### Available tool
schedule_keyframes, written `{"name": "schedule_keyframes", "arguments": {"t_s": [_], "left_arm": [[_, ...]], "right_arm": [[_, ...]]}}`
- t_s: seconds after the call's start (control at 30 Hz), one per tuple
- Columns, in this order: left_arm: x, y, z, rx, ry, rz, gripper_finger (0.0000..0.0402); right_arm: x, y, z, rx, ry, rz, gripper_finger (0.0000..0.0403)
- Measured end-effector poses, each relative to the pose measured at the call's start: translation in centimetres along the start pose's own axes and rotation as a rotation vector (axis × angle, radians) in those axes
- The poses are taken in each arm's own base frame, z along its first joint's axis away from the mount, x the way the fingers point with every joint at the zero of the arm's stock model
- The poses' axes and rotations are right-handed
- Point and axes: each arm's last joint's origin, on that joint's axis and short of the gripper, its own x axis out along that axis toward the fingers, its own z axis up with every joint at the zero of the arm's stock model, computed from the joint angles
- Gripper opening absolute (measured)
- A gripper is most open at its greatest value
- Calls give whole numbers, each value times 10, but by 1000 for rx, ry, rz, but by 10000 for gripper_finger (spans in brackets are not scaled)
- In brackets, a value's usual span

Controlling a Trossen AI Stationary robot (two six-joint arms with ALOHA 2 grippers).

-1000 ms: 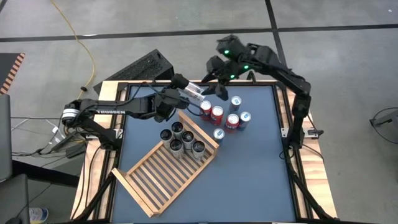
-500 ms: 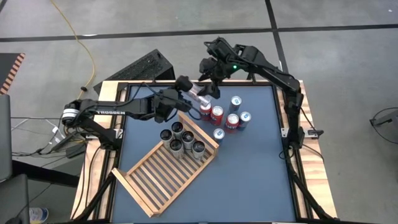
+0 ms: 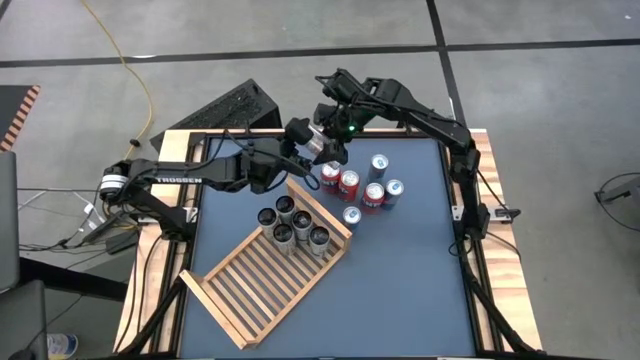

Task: Place canned beverage on shelf
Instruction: Put the white yellow soda can on the shelf aligned with the other white yellow soda cans

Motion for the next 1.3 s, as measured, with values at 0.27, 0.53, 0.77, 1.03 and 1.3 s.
{"name": "schedule_keyframes", "arguments": {"t_s": [0.27,0.53,0.77,1.03,1.3], "left_arm": [[0,0,0,20,-11,7,250],[0,2,1,12,-52,28,277],[-8,11,-13,-273,-69,62,288],[-41,30,-71,-887,-115,105,290],[-75,31,-143,-1631,-611,-64,290]], "right_arm": [[-1,-1,0,4,3,-23,261],[-1,-1,-1,-30,12,-31,211],[-6,1,2,-71,-25,-19,207],[-27,4,8,-112,-125,-28,205],[-36,16,11,-136,-158,-23,205]]}}
